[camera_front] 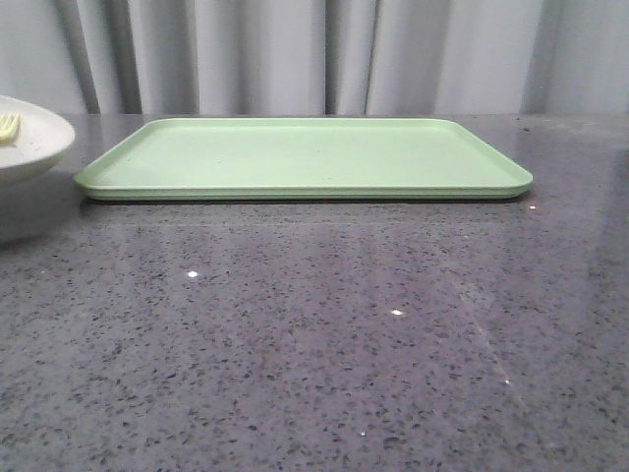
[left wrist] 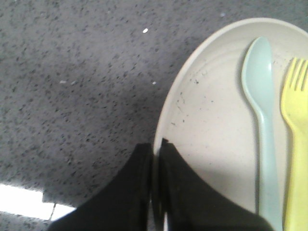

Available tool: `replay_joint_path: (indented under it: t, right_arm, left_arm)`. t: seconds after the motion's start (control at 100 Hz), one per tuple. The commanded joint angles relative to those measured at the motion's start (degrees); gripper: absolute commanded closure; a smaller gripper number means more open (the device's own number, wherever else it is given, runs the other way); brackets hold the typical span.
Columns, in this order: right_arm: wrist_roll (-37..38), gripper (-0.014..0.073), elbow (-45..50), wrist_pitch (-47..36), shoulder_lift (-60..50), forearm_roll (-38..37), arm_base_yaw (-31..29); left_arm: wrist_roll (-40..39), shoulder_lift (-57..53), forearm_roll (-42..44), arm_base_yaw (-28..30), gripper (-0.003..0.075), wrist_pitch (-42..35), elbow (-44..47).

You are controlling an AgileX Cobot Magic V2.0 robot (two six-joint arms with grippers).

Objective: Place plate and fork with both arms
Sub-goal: 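Lift the plate with the left gripper and carry it over the tray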

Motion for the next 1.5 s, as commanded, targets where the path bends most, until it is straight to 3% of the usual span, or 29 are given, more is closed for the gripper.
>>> replay_joint_path:
  t: [0.0, 0.45, 1.11, 1.49]
  right_arm:
    - [-0.32, 0.0158, -1.98, -3.85, 0.87, 0.23, -0.19]
    - [-0.32, 0.0158, -1.98, -4.05, 0.87, 0.23, -0.19]
    - [-0.32, 0.0158, -1.98, -3.98, 0.87, 0.23, -0.19]
    - [-0.32, 0.0158, -1.98, -3.28, 0.87, 0.23, -0.19]
  left_arm:
    - [1.96, -1.80, -6.53, -0.10, 0.0740, -1.43, -3.29]
    - [2.54, 0.29, -17.46, -1.14, 0.0741, -1.08, -7.49]
    - [-1.17, 17.99, -21.85, -26.02, 0.0741, -12.50, -22.16]
    - [-6.27, 28.78, -19.21, -31.85, 0.0741, -15.13, -31.43]
